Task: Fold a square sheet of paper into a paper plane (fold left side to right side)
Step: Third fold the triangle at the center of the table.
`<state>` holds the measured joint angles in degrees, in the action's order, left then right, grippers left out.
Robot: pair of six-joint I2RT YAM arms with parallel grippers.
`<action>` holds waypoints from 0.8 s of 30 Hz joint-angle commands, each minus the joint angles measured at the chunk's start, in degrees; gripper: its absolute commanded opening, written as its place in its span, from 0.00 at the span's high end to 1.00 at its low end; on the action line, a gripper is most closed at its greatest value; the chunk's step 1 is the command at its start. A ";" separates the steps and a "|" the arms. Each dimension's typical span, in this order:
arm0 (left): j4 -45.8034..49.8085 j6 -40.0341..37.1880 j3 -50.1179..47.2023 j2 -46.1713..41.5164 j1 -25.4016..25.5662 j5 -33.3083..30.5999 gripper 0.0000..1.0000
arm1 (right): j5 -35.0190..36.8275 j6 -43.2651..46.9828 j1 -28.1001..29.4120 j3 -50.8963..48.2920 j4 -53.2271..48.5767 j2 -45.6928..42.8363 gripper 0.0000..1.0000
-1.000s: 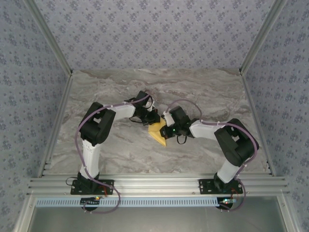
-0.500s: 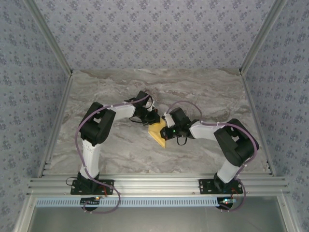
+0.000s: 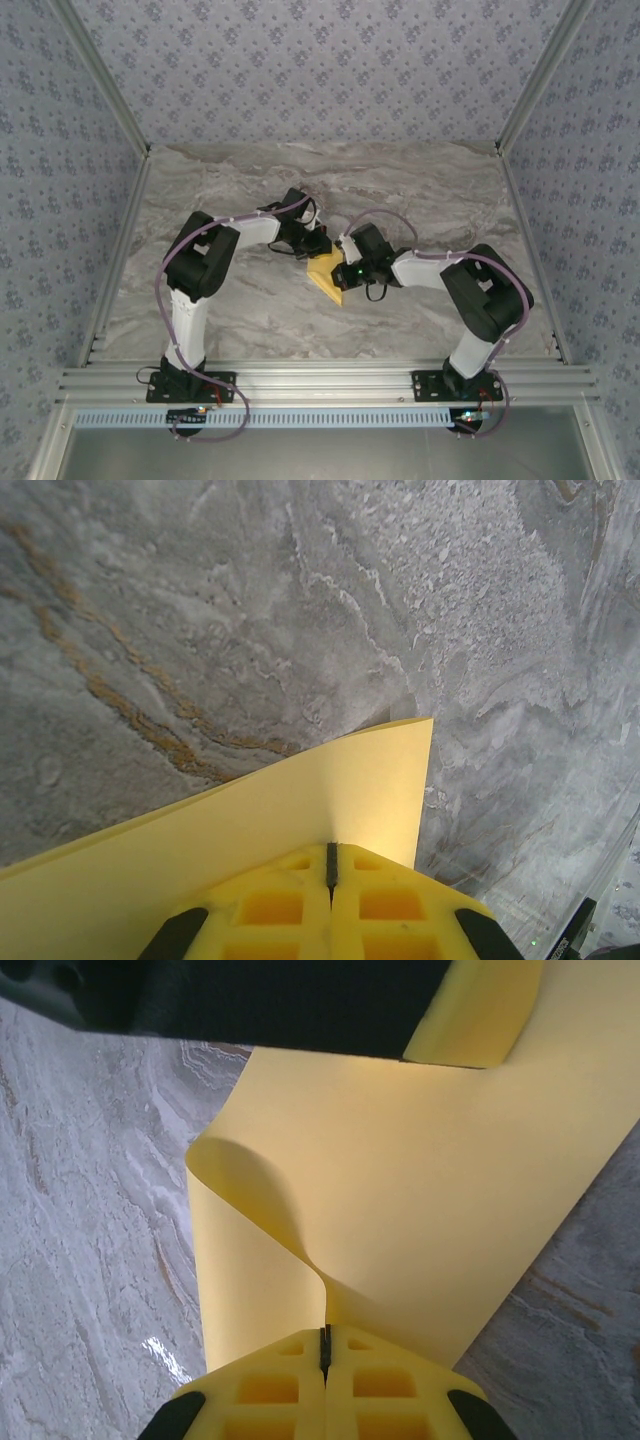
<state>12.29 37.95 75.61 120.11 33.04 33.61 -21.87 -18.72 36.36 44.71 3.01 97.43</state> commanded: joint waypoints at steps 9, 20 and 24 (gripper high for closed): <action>2.91 -0.88 -0.73 0.71 0.57 -2.01 0.96 | 1.54 -0.69 0.19 1.30 -2.95 1.70 1.00; 3.69 -1.43 0.30 -0.87 0.32 -1.70 0.92 | 2.08 -0.22 0.45 3.24 -7.89 3.85 1.00; 5.65 -2.40 2.13 -2.27 -0.54 -1.76 0.89 | 2.16 -0.71 0.51 3.37 -9.54 4.17 1.00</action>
<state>13.54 37.32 76.16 120.05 32.99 33.12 -21.50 -18.70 36.51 47.75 -1.50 99.39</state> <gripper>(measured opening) 0.107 0.027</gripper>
